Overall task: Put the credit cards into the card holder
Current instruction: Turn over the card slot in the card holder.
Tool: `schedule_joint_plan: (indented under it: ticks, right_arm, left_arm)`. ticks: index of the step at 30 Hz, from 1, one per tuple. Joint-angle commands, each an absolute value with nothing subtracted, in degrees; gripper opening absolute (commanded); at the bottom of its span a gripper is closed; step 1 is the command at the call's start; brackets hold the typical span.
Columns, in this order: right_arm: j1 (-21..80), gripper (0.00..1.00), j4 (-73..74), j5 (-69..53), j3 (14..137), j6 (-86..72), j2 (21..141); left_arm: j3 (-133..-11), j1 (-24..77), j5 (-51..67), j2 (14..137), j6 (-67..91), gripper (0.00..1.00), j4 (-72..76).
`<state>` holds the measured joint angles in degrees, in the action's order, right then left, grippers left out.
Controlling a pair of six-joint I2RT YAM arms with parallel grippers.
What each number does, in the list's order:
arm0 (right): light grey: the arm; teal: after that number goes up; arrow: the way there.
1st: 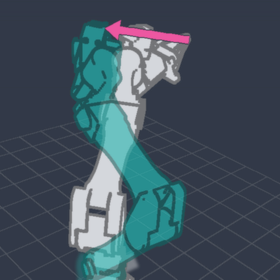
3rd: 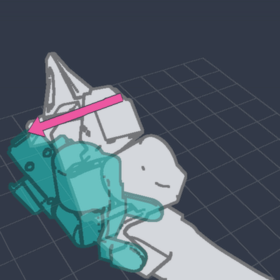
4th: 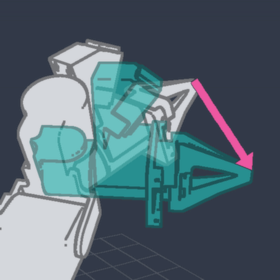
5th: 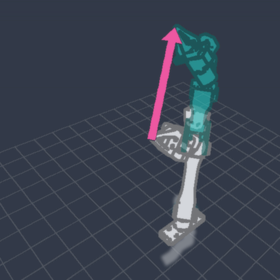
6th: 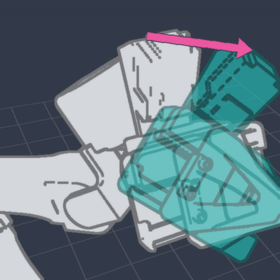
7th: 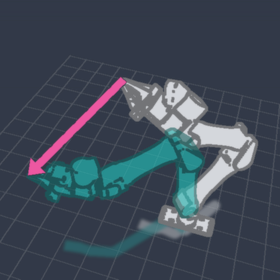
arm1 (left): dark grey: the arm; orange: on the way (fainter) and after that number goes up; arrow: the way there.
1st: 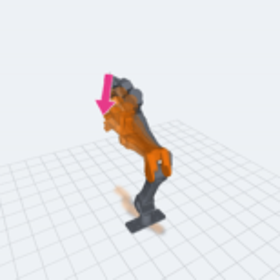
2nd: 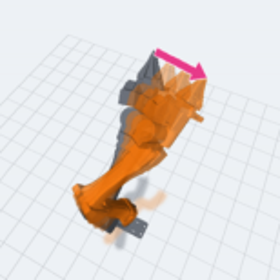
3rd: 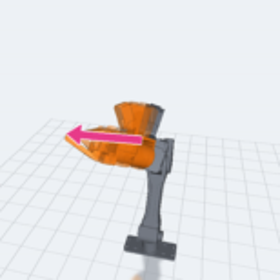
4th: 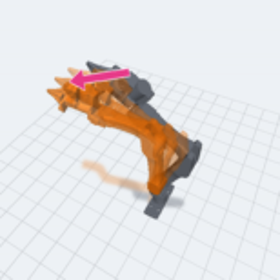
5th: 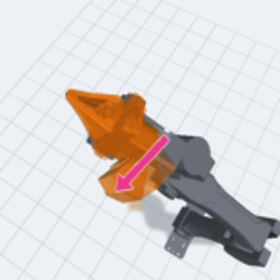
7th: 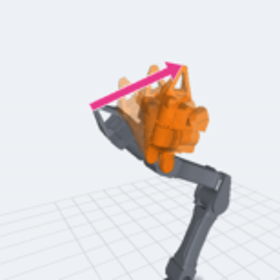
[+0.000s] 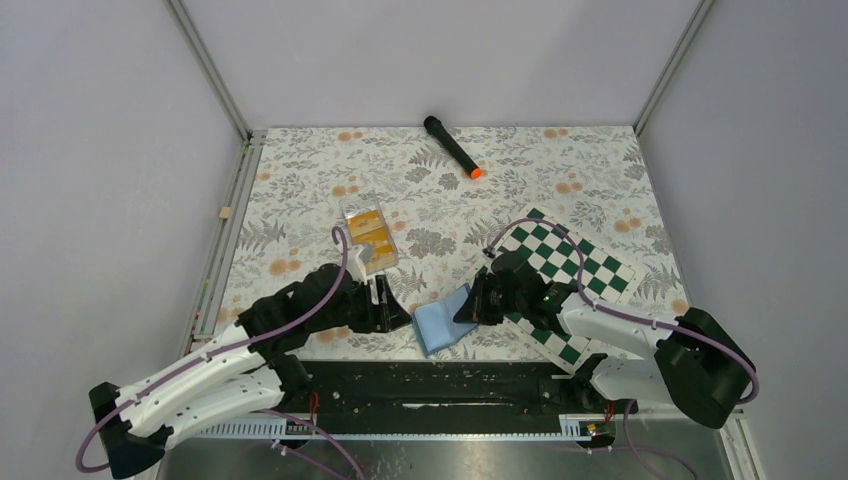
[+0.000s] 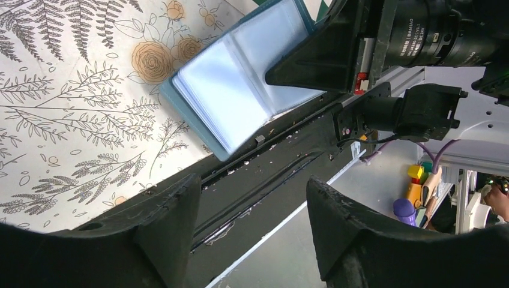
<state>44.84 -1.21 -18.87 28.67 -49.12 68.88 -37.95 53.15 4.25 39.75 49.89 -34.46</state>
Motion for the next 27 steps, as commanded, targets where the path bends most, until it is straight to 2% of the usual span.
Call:
schedule_joint_plan:
  ticks: [1, 4, 6, 12, 19, 22, 23, 27]
  right_arm:
    - [44.6, 0.0, -8.0, -11.5, 27.7, -56.9, 70.7]
    - [44.7, 0.0, -11.0, -11.7, 26.2, -60.8, 73.2]
    - [45.4, 0.0, -12.7, -11.4, 25.3, -63.4, 75.5]
    - [48.5, 0.0, -15.7, -11.1, 24.2, -67.0, 80.5]
    - [50.3, 0.0, -14.1, -10.5, 23.0, -71.6, 80.7]
    - [51.2, 0.0, -13.7, -10.5, 22.5, -72.6, 80.1]
    - [51.3, 0.02, -13.7, -10.7, 22.1, -72.9, 79.8]
    - [51.2, 0.26, -11.6, -12.3, 21.1, -73.9, 77.4]
  left_arm:
    - [-34.5, 53.2, 3.1, 40.4, 52.3, 0.64, -28.9]
    - [-30.9, 53.0, 5.0, 41.8, 54.9, 0.63, -22.0]
    - [-27.7, 52.6, 6.7, 42.6, 56.7, 0.58, -14.7]
    - [-24.2, 52.1, 9.2, 50.8, 58.5, 0.29, -3.4]
    - [-26.3, 52.4, 13.5, 66.1, 58.2, 0.13, 6.9]
    - [-28.6, 53.2, 14.0, 71.9, 56.9, 0.06, 6.6]
    - [-29.6, 53.3, 13.8, 73.6, 56.5, 0.04, 5.4]
    - [-31.5, 54.3, 12.7, 78.3, 54.8, 0.0, 2.7]
